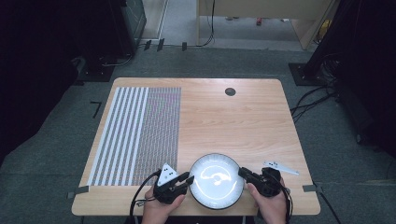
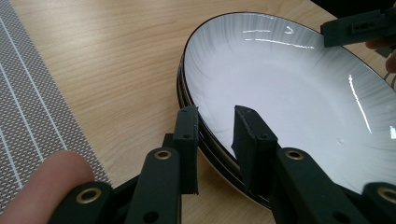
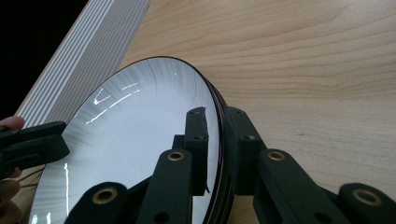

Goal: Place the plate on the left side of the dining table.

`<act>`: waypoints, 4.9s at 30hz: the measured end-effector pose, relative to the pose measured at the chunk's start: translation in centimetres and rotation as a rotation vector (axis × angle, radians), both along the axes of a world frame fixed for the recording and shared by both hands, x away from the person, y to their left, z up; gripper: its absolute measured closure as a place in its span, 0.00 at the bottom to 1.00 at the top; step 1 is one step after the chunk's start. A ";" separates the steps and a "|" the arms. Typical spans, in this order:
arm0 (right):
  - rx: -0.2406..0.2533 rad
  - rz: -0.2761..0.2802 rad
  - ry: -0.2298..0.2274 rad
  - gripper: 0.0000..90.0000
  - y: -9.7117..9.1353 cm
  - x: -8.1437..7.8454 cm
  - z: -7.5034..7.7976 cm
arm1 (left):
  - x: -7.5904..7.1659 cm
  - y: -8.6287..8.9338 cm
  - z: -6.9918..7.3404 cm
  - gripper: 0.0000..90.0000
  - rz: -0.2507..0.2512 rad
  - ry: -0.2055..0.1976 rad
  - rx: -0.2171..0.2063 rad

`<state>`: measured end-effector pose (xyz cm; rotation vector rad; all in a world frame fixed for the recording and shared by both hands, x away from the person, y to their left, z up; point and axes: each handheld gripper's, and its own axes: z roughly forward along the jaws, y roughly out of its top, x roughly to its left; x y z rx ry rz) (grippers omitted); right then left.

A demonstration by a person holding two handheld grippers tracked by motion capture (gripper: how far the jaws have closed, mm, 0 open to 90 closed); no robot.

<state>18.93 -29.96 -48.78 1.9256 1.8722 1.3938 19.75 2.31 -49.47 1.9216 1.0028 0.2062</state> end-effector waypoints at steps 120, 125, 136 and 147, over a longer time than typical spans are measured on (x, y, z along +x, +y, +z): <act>0.121 0.111 -0.044 0.96 14.3 8.2 7.2 | 5.0 13.4 7.1 0.90 0.321 0.093 -0.193; 0.126 0.123 -0.044 0.96 16.2 9.3 7.7 | 5.6 14.9 7.8 0.91 0.346 0.082 -0.192; 0.120 0.155 -0.053 0.96 20.2 11.7 8.3 | 7.1 18.8 8.3 0.91 0.397 0.086 -0.208; 0.095 0.166 -0.035 0.96 24.0 15.0 7.2 | 10.0 21.8 6.9 0.92 0.452 0.132 -0.203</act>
